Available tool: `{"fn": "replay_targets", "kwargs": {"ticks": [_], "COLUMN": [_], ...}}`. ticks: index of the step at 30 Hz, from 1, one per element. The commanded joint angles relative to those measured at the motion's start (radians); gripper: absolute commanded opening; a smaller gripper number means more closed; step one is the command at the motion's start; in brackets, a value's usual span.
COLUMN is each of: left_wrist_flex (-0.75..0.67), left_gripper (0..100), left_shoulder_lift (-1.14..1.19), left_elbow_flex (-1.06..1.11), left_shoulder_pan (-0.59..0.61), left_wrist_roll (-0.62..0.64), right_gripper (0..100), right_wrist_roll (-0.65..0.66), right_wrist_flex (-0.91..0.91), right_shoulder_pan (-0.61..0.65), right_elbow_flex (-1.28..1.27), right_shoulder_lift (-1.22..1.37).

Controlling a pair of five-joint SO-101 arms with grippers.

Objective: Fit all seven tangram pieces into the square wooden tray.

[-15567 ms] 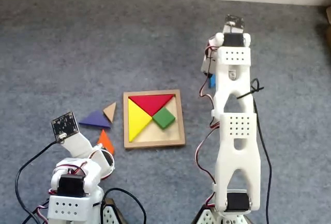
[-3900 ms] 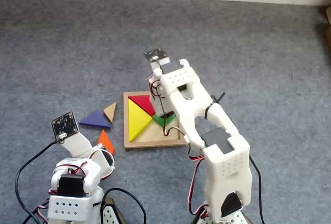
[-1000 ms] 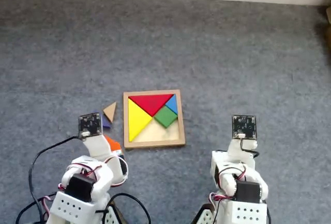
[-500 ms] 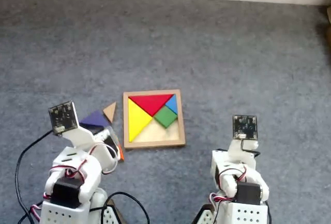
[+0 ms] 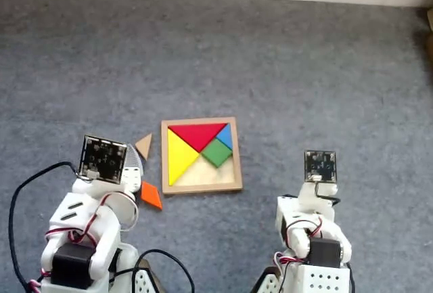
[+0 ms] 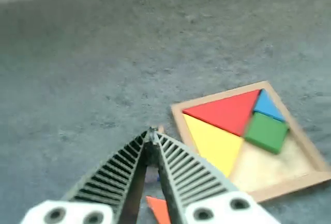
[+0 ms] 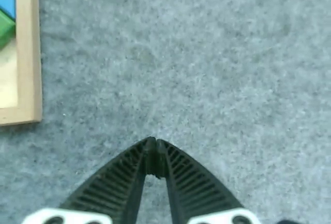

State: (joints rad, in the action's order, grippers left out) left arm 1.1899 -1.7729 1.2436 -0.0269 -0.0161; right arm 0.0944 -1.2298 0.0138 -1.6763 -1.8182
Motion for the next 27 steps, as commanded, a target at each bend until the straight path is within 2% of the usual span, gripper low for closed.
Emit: {"fn": "replay_targets", "kwargs": {"ticks": [1,8,11,13,15,27], "left_wrist_flex": [-0.008,0.066,0.14,0.173,0.183,0.025], "left_gripper": [1,1,13,23,29,27], "left_shoulder_lift": [0.054,0.602,0.832,0.967,1.087,1.544], "left_elbow_flex": [-0.096,-0.378,-0.495,-0.552,-0.59,-0.716], "left_shoulder_pan": [0.031,0.031,0.028,0.033,0.042,0.051], "left_wrist_roll": [-0.044,-0.086,-0.155,-0.166,-0.167,-0.218], "right_gripper": [0.5,0.5,0.5,0.5,0.5,0.5], "right_wrist_roll": [0.003,0.003,0.003,0.003,0.003,0.003], "right_wrist_flex": [0.022,0.022,0.022,0.022,0.022,0.022], "right_shoulder_pan": [-0.012,-0.012,-0.012,-0.012,-0.012,-0.012], "right_elbow_flex": [-0.065,-0.065,-0.065,-0.065,-0.065,-0.067], "right_shoulder_lift": [-0.013,-0.013,-0.013,-0.013,-0.013,-0.013]}}
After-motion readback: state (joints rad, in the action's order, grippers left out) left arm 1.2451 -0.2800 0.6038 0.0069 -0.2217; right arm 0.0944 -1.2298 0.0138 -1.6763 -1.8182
